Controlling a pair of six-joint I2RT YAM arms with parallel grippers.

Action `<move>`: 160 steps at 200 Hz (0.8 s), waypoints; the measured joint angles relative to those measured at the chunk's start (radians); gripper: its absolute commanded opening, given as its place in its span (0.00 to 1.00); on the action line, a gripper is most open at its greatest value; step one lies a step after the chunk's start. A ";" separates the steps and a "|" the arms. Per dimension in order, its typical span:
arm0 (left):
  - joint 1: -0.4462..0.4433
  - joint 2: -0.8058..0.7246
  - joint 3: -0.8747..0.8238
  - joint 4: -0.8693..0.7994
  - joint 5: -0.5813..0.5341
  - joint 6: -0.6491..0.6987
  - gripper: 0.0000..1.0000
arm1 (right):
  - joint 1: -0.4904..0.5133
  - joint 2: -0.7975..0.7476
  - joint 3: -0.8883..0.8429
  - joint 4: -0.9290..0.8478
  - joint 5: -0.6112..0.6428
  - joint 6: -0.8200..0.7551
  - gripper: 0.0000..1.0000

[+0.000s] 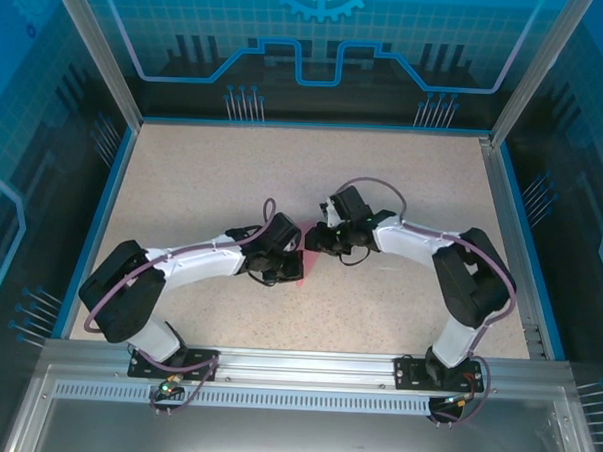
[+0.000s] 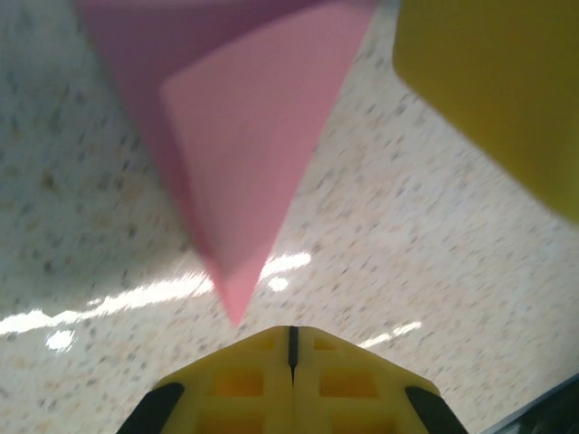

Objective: Fold a paper plane with a square sheet of paper (pick it up from the middle)
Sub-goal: Third fold the triangle at the center of the table.

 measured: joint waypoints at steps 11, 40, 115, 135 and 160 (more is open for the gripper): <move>0.000 0.004 0.013 0.017 -0.021 -0.012 0.02 | -0.014 -0.027 -0.016 0.006 0.006 0.007 0.37; 0.001 0.061 0.062 0.045 -0.056 -0.027 0.01 | -0.059 -0.043 -0.068 0.015 0.012 0.012 0.39; 0.026 0.202 0.110 0.003 -0.181 -0.076 0.00 | -0.093 0.023 -0.092 0.033 -0.025 0.019 0.37; 0.027 0.220 0.116 -0.013 -0.193 -0.094 0.00 | -0.093 0.056 -0.084 0.031 -0.035 0.019 0.36; 0.027 0.225 0.120 -0.014 -0.201 -0.107 0.00 | -0.093 0.082 -0.063 0.029 -0.051 0.019 0.35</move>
